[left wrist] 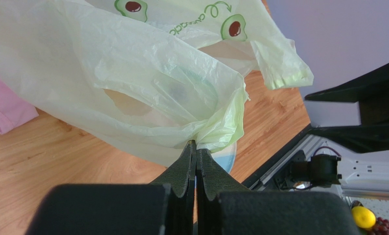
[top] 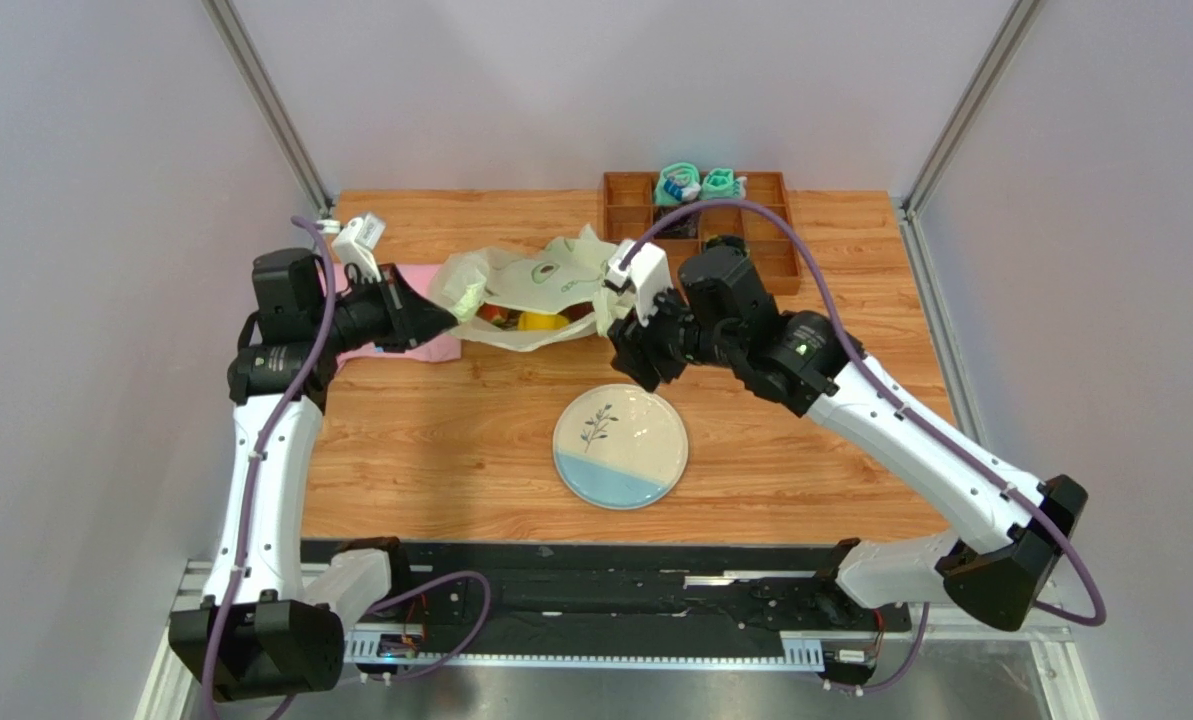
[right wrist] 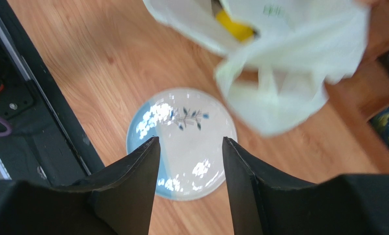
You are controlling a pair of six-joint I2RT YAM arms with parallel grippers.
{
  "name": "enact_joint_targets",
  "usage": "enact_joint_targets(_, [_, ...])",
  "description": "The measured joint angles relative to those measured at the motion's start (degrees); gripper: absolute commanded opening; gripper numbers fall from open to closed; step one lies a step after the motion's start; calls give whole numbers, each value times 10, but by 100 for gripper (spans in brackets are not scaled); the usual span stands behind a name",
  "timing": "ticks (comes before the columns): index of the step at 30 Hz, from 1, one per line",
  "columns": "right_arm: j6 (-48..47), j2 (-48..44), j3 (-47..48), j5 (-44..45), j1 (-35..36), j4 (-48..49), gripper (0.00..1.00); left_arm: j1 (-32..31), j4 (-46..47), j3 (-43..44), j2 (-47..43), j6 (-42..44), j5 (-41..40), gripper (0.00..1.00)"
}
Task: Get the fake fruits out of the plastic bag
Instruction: Take out the fake fruit from the plastic bag.
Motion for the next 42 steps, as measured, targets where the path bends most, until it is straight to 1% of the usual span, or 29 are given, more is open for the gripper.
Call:
enact_joint_targets(1, [-20, 0, 29, -12, 0, 16, 49, 0, -5, -2, -5, 3, 1, 1])
enact_joint_targets(3, [-36, 14, 56, -26, 0, 28, 45, 0, -15, -2, -17, 12, 4, 1])
enact_joint_targets(4, [-42, 29, 76, -35, 0, 33, 42, 0, -20, -2, -24, 17, 6, 1])
enact_joint_targets(8, [-55, 113, 137, -70, 3, 59, 36, 0, -36, -3, -61, 31, 21, 1])
enact_joint_targets(13, [-54, 219, 174, -81, 16, 64, 30, 0, -42, -33, -102, 37, 38, 1])
enact_joint_targets(16, [-33, 272, 190, -72, 22, 66, 28, 0, -57, -59, -128, 38, 45, 2])
enact_joint_targets(21, [-2, 319, 206, -72, 25, 60, 25, 0, -90, -80, -168, 50, 44, 1])
enact_joint_targets(22, [-2, 319, 206, -73, 26, 57, 19, 0, -94, -83, -174, 51, 43, 1])
enact_joint_targets(24, [-5, 316, 208, -79, 27, 52, 12, 0, -96, -88, -181, 52, 41, 1])
enact_joint_targets(25, [-7, 313, 205, -82, 27, 51, 8, 0, -96, -90, -183, 50, 40, 1])
enact_joint_targets(26, [-8, 305, 194, -86, 27, 52, 6, 0, -95, -91, -184, 49, 38, 1])
enact_joint_targets(27, [-9, 294, 176, -89, 27, 58, 0, 0, -94, -91, -184, 49, 38, 1])
enact_joint_targets(33, [-11, 204, -14, -124, 48, 89, 0, 0, -62, -92, -168, 9, 44, 1])
enact_joint_targets(34, [-10, 197, -31, -129, 54, 91, 4, 0, -61, -92, -164, 2, 45, 0])
enact_joint_targets(35, [-7, 188, -49, -133, 62, 96, 13, 0, -63, -92, -162, -3, 46, 0])
enact_joint_targets(36, [-4, 181, -60, -135, 66, 96, 38, 0, -68, -92, -160, -5, 48, 0])
enact_joint_targets(37, [-2, 177, -65, -134, 67, 89, 49, 0, -72, -92, -161, -6, 49, 0])
enact_joint_targets(38, [-7, 172, -67, -130, 66, 72, 57, 2, -77, -92, -165, -5, 50, 0])
enact_joint_targets(39, [-9, 170, -67, -125, 62, 59, 68, 3, -85, -91, -170, -3, 51, 0])
enact_joint_targets(40, [-11, 167, -67, -120, 60, 50, 71, 4, -94, -91, -177, 0, 52, 0])
enact_joint_targets(42, [-23, 155, -56, -103, 54, 22, 72, 4, -122, -91, -196, 10, 52, 0])
